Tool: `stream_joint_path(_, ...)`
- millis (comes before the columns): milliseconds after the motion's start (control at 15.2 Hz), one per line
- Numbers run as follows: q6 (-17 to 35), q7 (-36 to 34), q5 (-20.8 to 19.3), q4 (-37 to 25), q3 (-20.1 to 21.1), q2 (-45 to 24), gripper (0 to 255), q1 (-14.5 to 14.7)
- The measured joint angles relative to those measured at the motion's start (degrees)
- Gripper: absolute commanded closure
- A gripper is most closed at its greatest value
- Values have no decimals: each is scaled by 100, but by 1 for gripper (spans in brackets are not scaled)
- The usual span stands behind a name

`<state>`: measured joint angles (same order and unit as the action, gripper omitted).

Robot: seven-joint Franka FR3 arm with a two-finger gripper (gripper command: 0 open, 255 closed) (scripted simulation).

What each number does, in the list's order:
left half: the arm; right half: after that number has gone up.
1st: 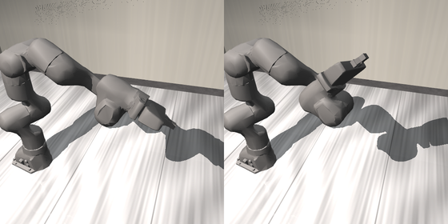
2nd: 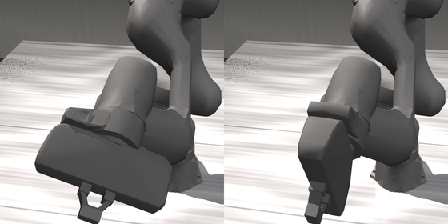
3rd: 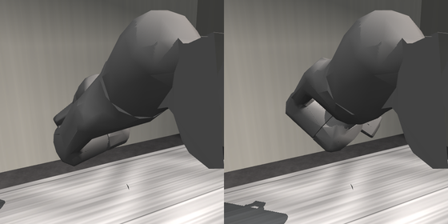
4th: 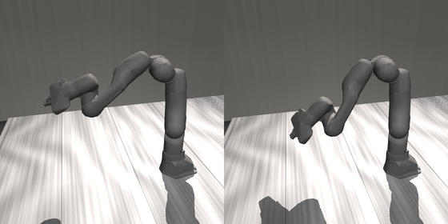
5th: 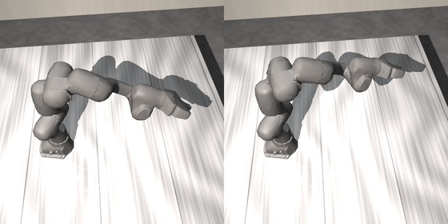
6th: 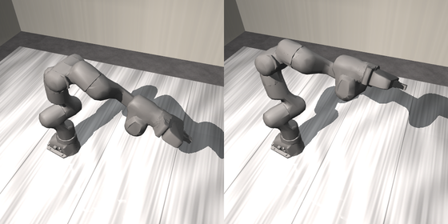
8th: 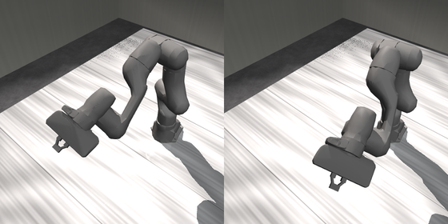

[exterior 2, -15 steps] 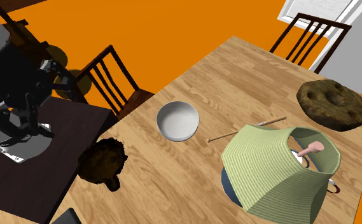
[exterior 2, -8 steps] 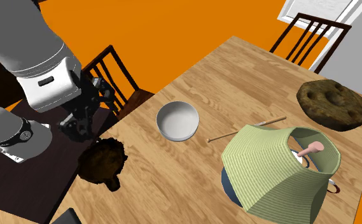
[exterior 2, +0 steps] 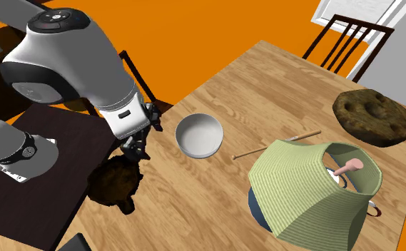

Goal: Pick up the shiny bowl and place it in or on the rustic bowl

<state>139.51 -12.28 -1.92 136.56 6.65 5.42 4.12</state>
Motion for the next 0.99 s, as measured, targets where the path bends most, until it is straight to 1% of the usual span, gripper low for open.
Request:
stream_joint_path(396,697,-448,-250,-604,98,-1313,0,105)
stream_joint_path(660,1052,-802,-459,-1096,89,-2166,0,277)
stream_joint_path(792,1174,-872,-513,-1250,66,-2445,0,319)
stream_joint_path(990,1316,-910,-564,-1330,31,-2667,0,343)
